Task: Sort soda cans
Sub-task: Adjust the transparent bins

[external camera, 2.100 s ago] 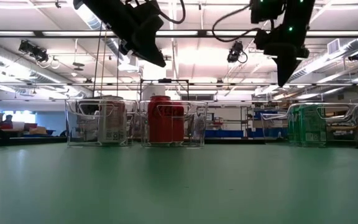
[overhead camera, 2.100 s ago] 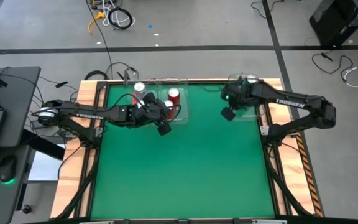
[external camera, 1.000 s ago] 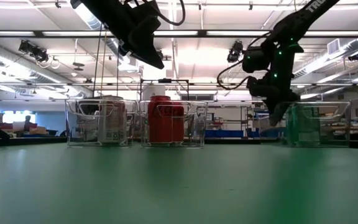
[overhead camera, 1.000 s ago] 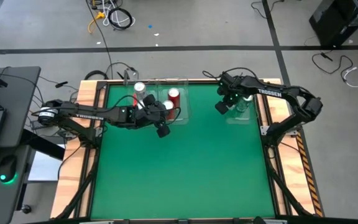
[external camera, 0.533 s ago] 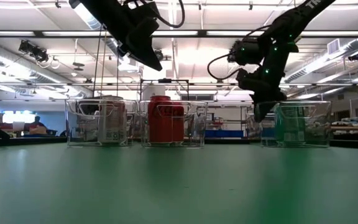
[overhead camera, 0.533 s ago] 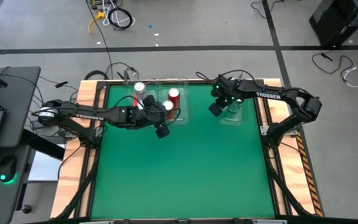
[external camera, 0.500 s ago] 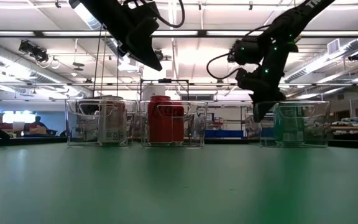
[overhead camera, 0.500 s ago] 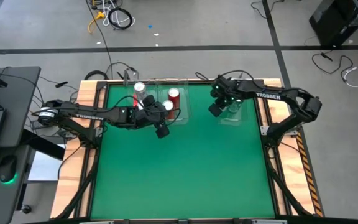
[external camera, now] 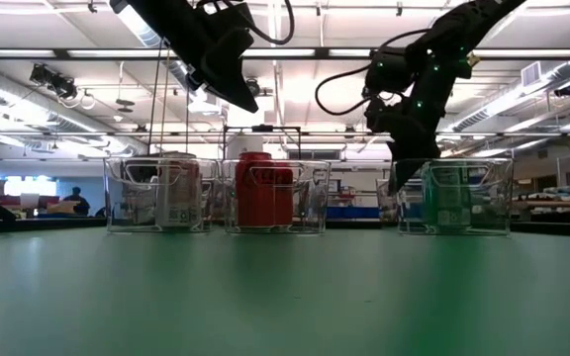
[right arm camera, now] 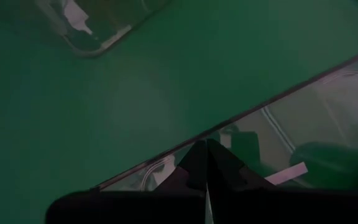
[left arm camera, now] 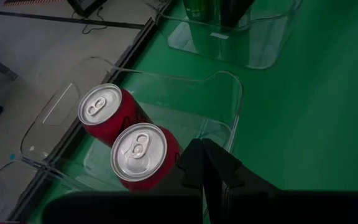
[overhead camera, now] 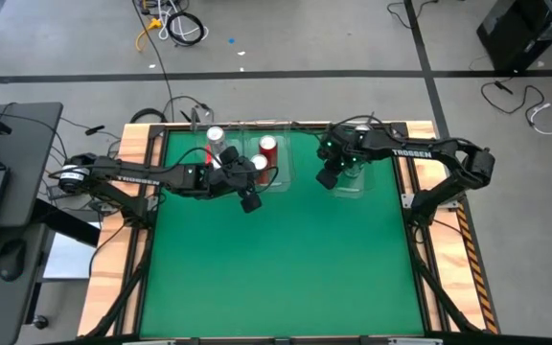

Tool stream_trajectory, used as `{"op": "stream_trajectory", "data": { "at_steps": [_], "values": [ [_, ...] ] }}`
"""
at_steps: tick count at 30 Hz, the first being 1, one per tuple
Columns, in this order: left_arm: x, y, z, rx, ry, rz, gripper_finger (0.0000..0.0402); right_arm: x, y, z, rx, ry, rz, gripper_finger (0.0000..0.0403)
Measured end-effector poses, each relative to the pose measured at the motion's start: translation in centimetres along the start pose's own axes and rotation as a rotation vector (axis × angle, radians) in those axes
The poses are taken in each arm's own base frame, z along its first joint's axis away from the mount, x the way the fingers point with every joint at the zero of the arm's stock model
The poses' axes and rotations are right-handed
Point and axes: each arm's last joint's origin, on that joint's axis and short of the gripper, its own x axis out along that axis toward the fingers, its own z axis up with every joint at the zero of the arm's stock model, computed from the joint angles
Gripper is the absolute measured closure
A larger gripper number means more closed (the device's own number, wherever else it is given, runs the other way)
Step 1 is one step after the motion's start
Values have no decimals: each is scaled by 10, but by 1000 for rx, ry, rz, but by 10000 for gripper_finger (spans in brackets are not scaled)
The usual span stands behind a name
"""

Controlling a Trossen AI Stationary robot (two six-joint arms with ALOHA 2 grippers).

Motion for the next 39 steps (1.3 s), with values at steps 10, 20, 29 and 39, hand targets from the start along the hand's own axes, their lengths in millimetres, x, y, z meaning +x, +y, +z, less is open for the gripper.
{"op": "stream_trajectory", "data": {
  "at_steps": [10, 20, 29, 39],
  "values": [
    [0, 0, 0, 0, 3, 0, 401, -23, 2, 19, -39, -13, -1, 403],
    [0, -1, -3, 11, 33, -48, 401, -99, -3, 37, -39, 105, -212, 403],
    [0, -1, -5, 42, 56, -66, 401, -134, -52, -4, 287, 96, -370, 403],
    [-7, 2, -2, 29, 31, -68, 401, -81, -82, -59, 584, 42, -423, 403]
  ]
}}
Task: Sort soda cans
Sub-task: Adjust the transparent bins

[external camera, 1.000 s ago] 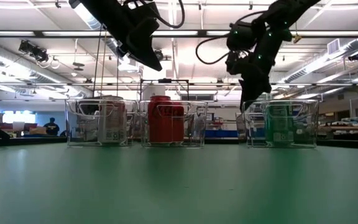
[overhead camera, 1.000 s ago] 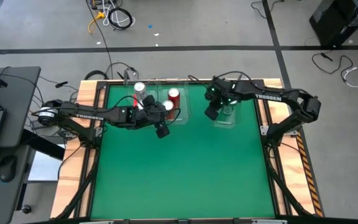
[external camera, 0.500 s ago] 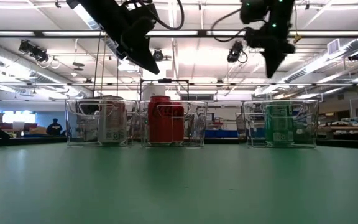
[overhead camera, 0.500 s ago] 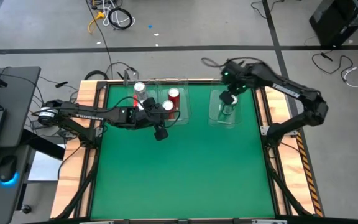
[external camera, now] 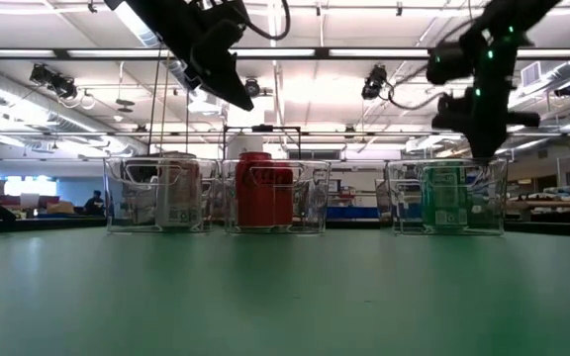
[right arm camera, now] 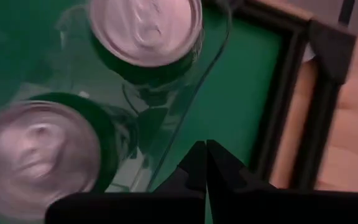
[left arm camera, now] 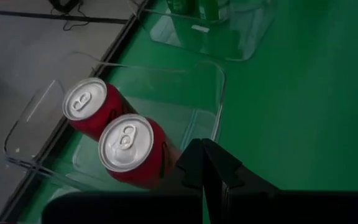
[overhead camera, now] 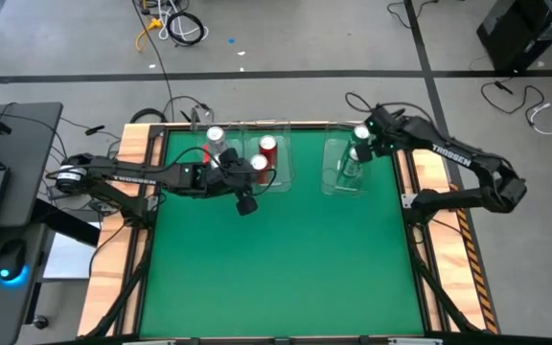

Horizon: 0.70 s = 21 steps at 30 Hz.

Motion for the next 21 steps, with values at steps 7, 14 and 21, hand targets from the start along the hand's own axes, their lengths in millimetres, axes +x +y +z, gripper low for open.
{"op": "stream_trajectory", "data": {
  "at_steps": [7, 14, 21],
  "values": [
    [-7, 3, 0, -14, 1, -1, 401, 49, 1, -20, 88, -36, 47, 403],
    [-10, 4, 1, -28, -15, -2, 401, 68, 9, -22, 117, -160, 210, 403],
    [-10, 4, 2, -33, -17, -2, 401, 75, 12, -24, 105, -220, 292, 403]
  ]
}}
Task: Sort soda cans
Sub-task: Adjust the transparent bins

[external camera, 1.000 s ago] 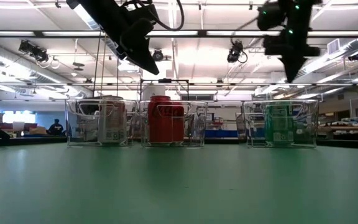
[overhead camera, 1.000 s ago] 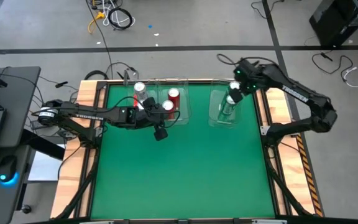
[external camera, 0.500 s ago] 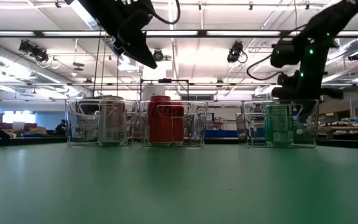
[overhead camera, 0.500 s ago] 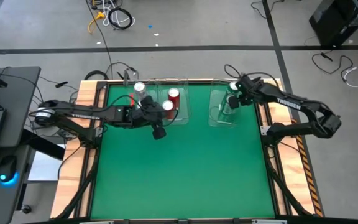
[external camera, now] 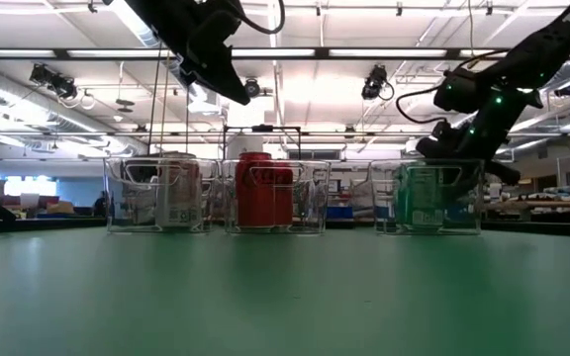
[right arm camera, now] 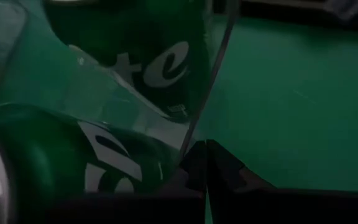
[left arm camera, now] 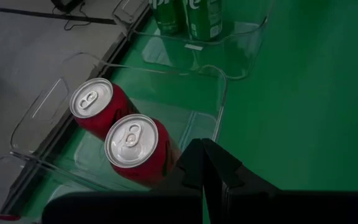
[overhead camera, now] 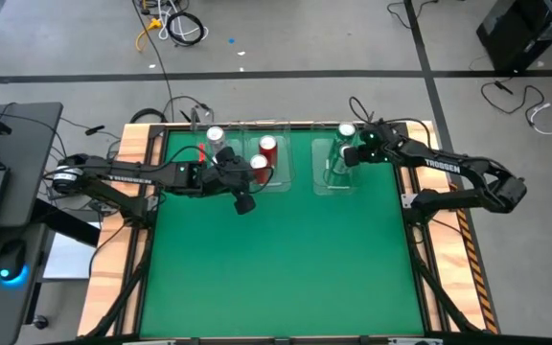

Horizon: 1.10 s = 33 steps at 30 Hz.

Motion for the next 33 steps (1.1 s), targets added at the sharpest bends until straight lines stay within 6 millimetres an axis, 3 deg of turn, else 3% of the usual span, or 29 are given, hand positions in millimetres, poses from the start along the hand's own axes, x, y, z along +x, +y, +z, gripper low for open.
{"op": "stream_trajectory", "data": {
  "at_steps": [7, 14, 22, 27, 33],
  "values": [
    [0, 0, 0, -3, 0, 0, 401, 2, 15, -8, -19, -4, 88, 403],
    [0, 0, 0, -4, 0, 0, 401, -4, 31, -2, -47, -91, 179, 403],
    [0, 0, -1, -4, 12, -3, 401, -43, 39, 14, -188, -92, 227, 403],
    [-1, -3, 0, 8, -6, -17, 401, -58, 32, -7, -245, 22, 268, 403],
    [7, -9, -10, -13, -60, -55, 401, -52, 28, -51, -213, 31, 350, 403]
  ]
}}
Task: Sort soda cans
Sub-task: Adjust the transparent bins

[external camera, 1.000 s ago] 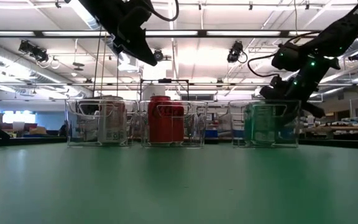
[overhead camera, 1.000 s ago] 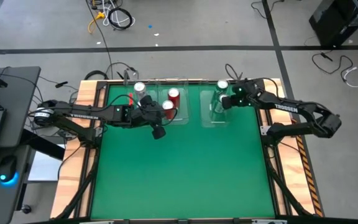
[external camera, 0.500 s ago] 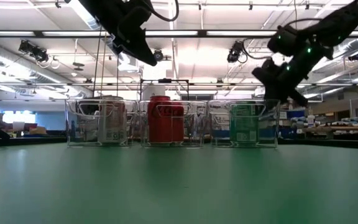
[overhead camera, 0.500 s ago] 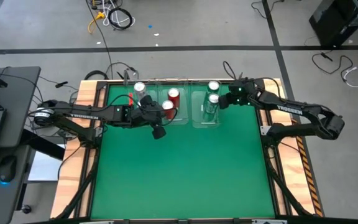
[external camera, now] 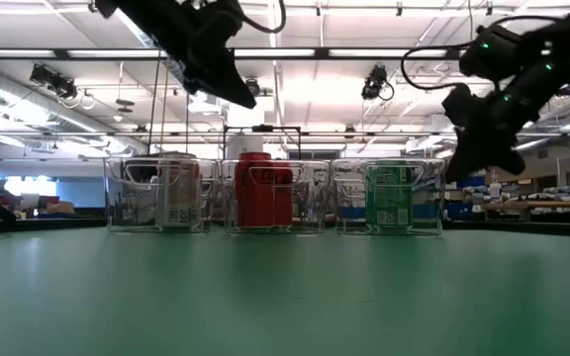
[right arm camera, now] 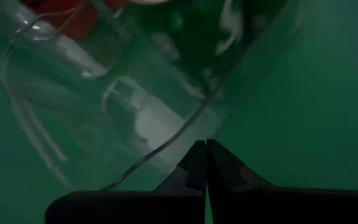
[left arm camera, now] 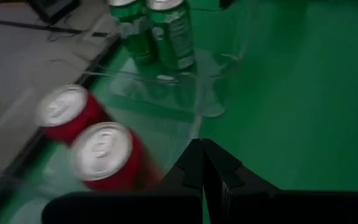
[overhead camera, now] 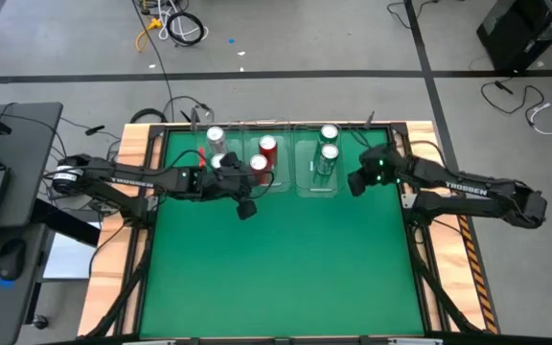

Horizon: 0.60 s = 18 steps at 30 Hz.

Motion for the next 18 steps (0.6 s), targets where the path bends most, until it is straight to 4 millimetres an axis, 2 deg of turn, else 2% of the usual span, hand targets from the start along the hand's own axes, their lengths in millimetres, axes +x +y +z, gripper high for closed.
{"op": "stream_trajectory", "data": {
  "at_steps": [3, 7, 18],
  "values": [
    [5, -2, -10, -26, -58, -52, 401, 12, -1, -17, 34, -43, 60, 403],
    [8, -3, -21, -68, -109, -84, 401, 24, -4, -26, 57, -117, 105, 403],
    [2, -6, -26, -81, -114, -83, 401, 33, -11, -13, -69, -231, 55, 403]
  ]
}}
